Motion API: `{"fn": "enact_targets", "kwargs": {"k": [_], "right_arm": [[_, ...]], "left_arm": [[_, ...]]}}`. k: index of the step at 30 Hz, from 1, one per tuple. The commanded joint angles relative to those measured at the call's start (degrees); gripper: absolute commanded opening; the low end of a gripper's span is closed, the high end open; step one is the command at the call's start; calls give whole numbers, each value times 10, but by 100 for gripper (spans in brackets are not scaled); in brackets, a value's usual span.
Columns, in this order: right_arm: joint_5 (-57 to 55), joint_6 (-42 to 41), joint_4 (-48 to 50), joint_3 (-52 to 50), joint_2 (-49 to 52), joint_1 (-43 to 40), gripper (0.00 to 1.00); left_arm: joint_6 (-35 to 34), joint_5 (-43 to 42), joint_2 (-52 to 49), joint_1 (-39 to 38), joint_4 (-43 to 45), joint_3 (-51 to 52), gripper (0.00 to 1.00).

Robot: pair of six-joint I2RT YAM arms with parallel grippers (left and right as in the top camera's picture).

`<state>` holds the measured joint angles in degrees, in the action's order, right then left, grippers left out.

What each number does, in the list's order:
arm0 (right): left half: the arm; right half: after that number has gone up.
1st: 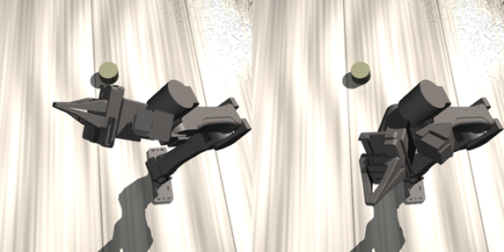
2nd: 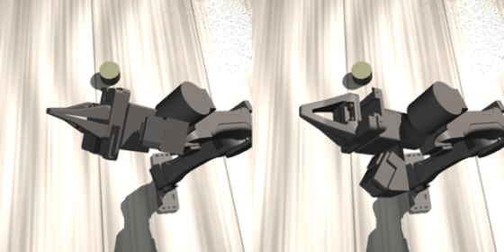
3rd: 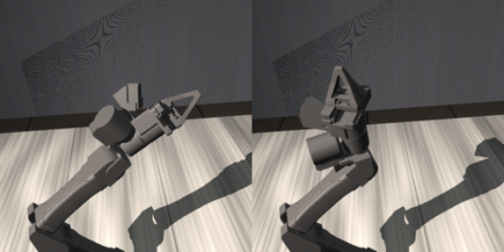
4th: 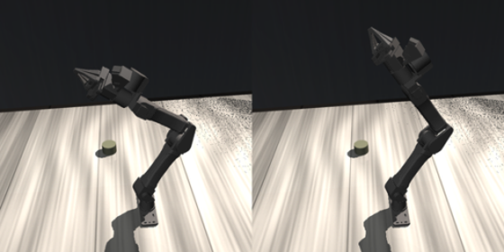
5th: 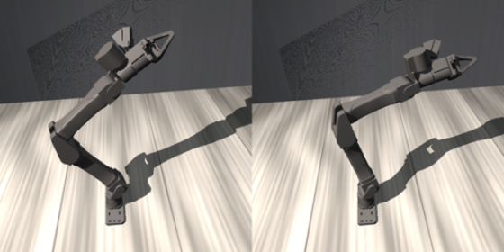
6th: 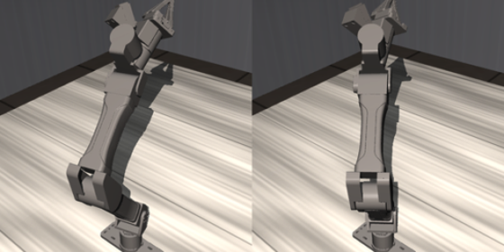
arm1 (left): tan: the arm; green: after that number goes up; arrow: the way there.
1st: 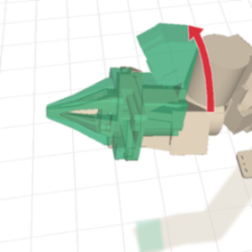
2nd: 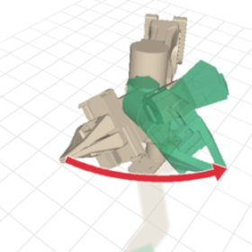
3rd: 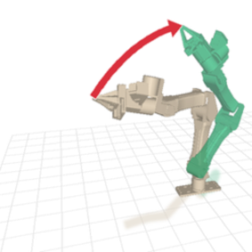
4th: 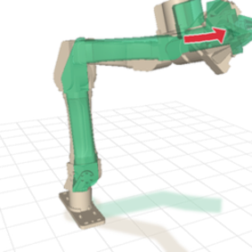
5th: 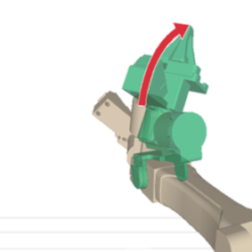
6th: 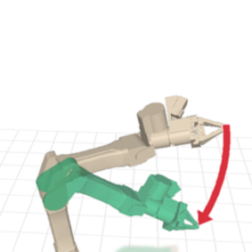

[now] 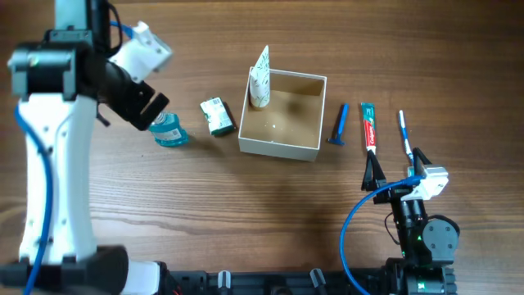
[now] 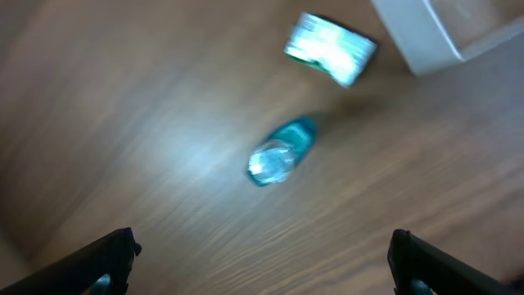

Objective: Pack container
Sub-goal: 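Move the left gripper back over the blue mouthwash bottle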

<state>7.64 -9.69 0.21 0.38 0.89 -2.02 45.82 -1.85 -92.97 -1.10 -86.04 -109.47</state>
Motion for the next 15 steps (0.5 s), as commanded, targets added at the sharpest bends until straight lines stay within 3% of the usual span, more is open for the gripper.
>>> {"fn": "enact_targets", "kwargs": {"k": [1,15], "right_arm": [[-8,7,2,-1,-7,3,100],[-8,7,2,-1,-7,3,100]], "left_arm": [[95,-52,-52,3,-21,-3,100],[125,-52,-175,4,-51,-3,100]]}}
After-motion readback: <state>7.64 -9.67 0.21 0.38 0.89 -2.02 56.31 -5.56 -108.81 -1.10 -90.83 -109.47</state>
